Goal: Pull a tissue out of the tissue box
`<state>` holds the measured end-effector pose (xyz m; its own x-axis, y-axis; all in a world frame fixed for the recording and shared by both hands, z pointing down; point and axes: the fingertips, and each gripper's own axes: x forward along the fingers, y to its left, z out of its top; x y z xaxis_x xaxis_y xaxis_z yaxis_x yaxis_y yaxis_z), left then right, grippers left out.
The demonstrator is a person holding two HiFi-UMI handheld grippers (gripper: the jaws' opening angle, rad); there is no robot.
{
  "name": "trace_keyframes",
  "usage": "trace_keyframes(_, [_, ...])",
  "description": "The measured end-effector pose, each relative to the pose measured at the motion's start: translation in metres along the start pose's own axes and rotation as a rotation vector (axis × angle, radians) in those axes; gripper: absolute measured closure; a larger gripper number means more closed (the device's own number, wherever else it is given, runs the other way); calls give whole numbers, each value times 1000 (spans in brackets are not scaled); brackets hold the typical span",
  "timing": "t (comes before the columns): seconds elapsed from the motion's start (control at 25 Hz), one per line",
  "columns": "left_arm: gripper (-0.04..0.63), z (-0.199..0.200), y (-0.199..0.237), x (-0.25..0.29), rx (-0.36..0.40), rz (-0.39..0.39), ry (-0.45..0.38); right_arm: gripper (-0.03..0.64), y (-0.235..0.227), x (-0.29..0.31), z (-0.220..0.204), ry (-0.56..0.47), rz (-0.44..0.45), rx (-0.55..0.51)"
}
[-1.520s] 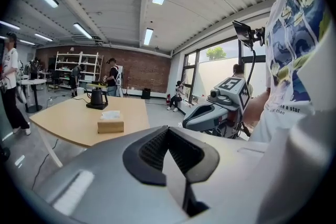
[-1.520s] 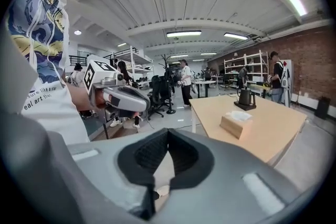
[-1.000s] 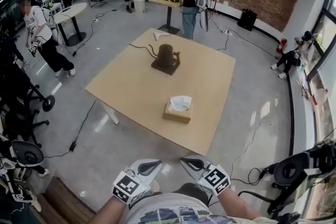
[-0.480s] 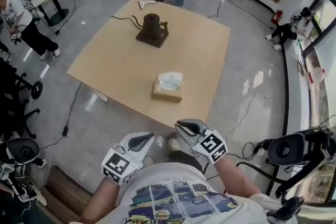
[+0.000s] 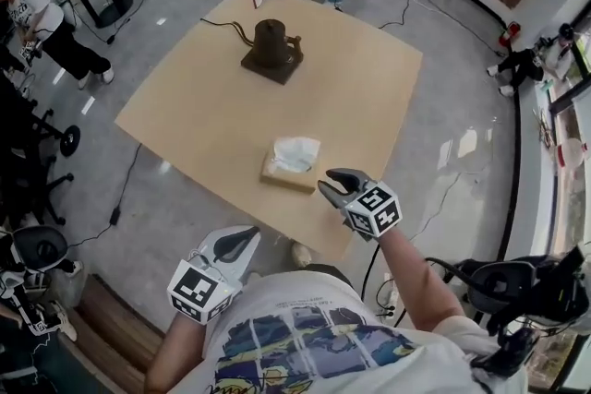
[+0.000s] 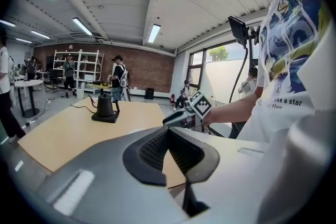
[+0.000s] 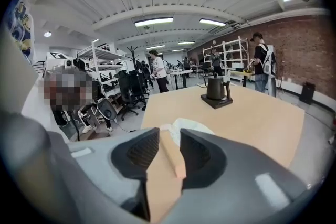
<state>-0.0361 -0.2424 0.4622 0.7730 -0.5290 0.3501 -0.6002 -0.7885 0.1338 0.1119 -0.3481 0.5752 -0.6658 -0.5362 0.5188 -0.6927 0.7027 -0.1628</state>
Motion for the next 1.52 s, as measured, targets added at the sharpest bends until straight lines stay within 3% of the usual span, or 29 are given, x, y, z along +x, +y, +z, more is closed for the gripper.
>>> trace_keyframes(0.4, [594, -5, 9, 17, -73, 139, 41, 433, -84, 64, -28, 74, 108, 167])
trace_keyframes(0.68, [594, -7, 11, 23, -102, 185, 74, 417, -106, 94, -30, 72, 175, 272])
trace_keyframes(1.04, [594, -14, 11, 24, -126, 208, 111, 379, -107, 123, -40, 41, 345, 563])
trace_keyframes(1.28, [594, -21, 12, 23, -140, 220, 130, 380, -96, 128, -36, 35, 418, 585])
trace_keyframes(1.52, [594, -22, 15, 26, -137, 210, 137, 435, -93, 128, -34, 49, 392, 483])
